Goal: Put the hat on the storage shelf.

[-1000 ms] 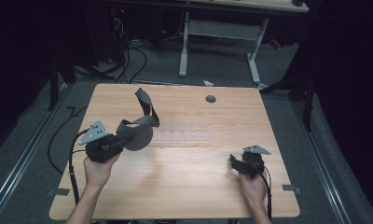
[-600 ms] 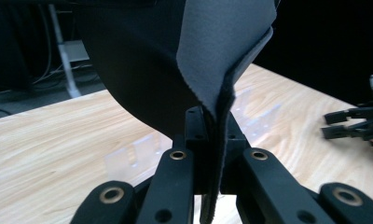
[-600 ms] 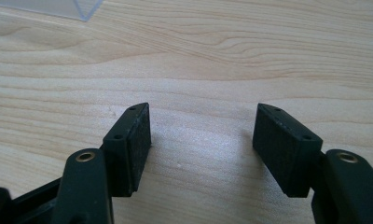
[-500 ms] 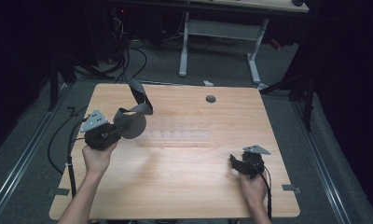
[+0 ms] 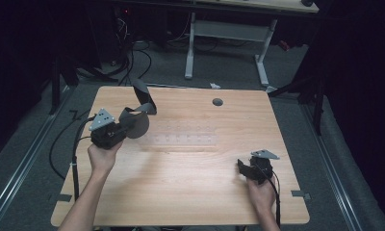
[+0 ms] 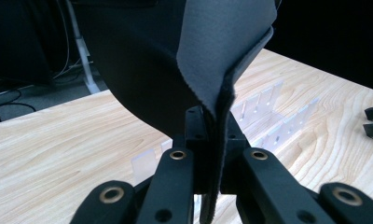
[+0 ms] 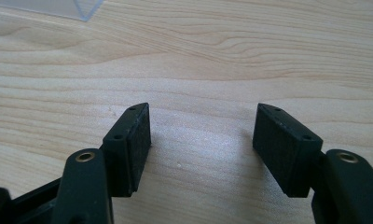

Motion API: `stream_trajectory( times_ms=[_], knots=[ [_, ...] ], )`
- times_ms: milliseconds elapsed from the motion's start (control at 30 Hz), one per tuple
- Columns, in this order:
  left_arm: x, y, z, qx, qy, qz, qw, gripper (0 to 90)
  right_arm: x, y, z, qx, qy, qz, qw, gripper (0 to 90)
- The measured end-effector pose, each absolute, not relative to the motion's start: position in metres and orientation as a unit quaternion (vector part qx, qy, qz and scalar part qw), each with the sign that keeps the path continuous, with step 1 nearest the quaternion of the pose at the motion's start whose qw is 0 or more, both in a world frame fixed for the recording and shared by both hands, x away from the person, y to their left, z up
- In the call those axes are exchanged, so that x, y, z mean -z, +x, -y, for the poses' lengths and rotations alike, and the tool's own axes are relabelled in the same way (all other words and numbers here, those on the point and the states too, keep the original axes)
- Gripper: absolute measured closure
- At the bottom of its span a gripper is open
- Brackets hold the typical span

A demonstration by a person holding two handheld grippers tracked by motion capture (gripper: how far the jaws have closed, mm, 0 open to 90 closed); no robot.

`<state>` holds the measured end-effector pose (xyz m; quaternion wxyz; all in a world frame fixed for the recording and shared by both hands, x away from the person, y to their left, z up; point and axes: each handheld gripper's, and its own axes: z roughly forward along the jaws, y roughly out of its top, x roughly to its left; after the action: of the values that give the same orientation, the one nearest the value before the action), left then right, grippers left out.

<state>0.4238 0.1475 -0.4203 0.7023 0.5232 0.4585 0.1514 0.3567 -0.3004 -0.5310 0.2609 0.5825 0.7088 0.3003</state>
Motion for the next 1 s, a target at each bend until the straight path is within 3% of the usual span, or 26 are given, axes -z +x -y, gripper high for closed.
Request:
stream_trajectory(
  times_ms=[1000],
  knots=[
    [0.453,0.433,-0.126,-0.196,0.535,-0.474,0.672,86.4,0.531,0.357,0.3,-0.3,0.582,-0.71,0.261,36.9]
  ],
)
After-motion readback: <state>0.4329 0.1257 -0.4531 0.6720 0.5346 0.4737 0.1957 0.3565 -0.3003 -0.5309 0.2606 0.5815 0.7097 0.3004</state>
